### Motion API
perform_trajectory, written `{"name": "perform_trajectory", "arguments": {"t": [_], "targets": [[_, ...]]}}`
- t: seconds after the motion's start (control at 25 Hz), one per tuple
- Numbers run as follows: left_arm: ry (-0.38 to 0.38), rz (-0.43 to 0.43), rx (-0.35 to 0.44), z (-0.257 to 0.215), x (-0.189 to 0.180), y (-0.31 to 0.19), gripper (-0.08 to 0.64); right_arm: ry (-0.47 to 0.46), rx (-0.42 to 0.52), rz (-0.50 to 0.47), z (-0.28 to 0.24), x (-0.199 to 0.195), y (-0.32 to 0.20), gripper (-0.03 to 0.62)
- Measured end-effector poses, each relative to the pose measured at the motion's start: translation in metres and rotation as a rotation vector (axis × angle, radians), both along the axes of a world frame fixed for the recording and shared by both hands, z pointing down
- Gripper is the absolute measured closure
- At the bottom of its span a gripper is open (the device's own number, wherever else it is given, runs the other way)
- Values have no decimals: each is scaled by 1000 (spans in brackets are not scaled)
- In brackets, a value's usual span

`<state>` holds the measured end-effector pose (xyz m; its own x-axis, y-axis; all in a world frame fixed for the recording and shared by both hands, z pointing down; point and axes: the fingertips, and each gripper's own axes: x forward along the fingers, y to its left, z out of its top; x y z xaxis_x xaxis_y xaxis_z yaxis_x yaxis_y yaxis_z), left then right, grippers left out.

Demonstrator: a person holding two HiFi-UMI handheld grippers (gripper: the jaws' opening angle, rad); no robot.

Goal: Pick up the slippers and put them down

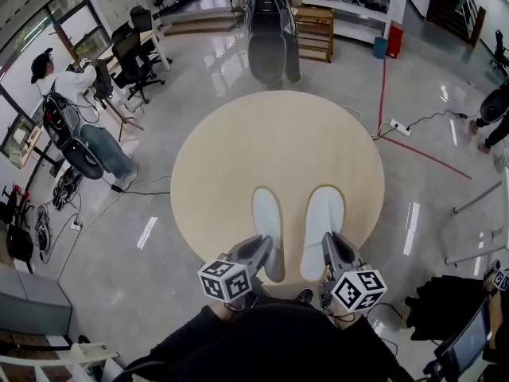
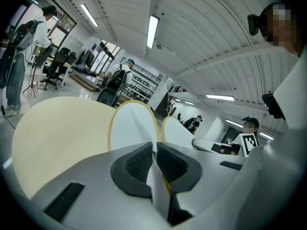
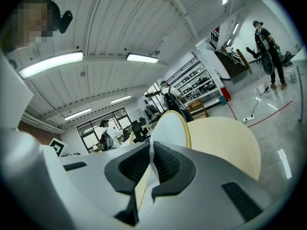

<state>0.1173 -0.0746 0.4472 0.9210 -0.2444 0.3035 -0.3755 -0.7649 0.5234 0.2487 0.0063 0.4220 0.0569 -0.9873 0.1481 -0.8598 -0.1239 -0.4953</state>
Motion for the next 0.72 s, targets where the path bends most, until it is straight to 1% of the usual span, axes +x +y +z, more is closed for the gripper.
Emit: {"name": "perform_trajectory", "arguments": {"t": [0.12, 0.28, 0.4, 0.56, 0.72], "targets": [[-22, 12, -9, 3, 21, 17, 517, -29, -18, 11, 10, 22, 18, 558], [-58, 16, -39, 11, 24, 19, 517, -67, -45, 40, 21, 32, 24, 558], [-67, 19, -54, 22, 29, 13, 517, -80, -63, 63, 34, 40, 23, 558], [-57, 41, -82, 32, 38, -5, 517, -72, -85, 89, 38, 49, 5, 558], [-16, 61, -116, 26, 52, -27, 517, -36, -118, 100, 26, 57, -18, 558]]}}
